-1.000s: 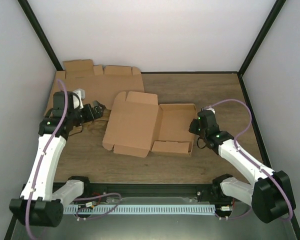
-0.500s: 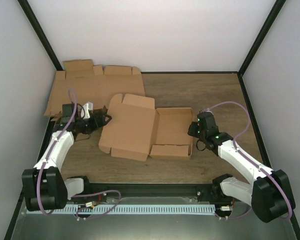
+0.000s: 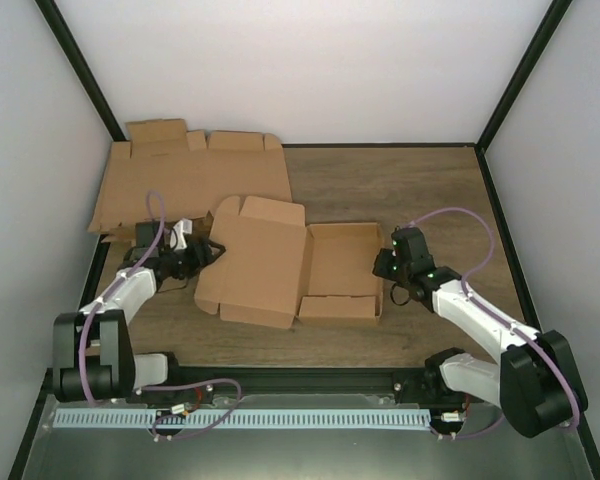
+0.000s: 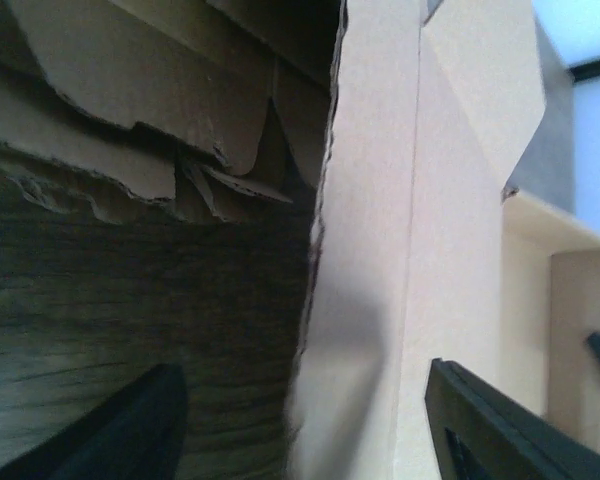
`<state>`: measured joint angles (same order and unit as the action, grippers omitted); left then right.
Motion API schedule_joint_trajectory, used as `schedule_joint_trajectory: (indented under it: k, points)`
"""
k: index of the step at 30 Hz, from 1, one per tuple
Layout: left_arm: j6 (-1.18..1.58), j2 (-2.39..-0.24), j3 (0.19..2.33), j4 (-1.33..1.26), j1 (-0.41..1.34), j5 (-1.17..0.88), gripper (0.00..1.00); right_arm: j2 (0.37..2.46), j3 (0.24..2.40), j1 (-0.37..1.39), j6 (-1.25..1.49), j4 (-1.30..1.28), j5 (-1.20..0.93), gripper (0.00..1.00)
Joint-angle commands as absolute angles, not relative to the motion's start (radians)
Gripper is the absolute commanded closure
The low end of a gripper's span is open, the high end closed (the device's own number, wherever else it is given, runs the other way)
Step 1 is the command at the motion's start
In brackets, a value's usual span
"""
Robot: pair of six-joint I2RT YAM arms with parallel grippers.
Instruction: Fold the paper box
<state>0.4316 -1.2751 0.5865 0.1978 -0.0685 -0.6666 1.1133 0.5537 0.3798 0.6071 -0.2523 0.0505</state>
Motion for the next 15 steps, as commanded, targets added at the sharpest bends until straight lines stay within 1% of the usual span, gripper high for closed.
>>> schedule_joint_trajectory:
  k: [1,4,5,6,7,9,10,13,15]
  points:
    - [0.441,-1.272,0.577,0.118,-0.071,-0.753,0.39,1.128,0.549,0.371,0.616,-0.197,0.021,0.97]
    - [0.448,-1.21,0.587,0.114,-0.063,-0.784,0.56,1.151,0.552,0.371,0.606,-0.196,0.01,0.81]
    - [0.442,-1.18,0.607,0.126,-0.049,-0.793,0.63,1.159,0.554,0.371,0.599,-0.193,0.003,0.72]
    - [0.43,-1.159,0.63,0.15,-0.032,-0.793,0.69,1.165,0.551,0.37,0.592,-0.189,-0.004,0.58]
    - [0.415,-1.142,0.656,0.177,-0.012,-0.785,0.74,1.173,0.552,0.37,0.586,-0.187,-0.011,0.54]
    - [0.384,-1.117,0.712,0.242,0.031,-0.753,0.82,1.186,0.552,0.371,0.584,-0.19,-0.011,0.54]
    - [0.369,-1.111,0.74,0.271,0.05,-0.74,0.84,1.191,0.551,0.371,0.582,-0.191,-0.013,0.54]
    - [0.326,-1.11,0.813,0.349,0.09,-0.716,0.87,1.203,0.558,0.37,0.575,-0.206,-0.027,0.53]
    - [0.302,-1.118,0.856,0.39,0.113,-0.709,0.87,1.206,0.563,0.371,0.567,-0.217,-0.048,0.5]
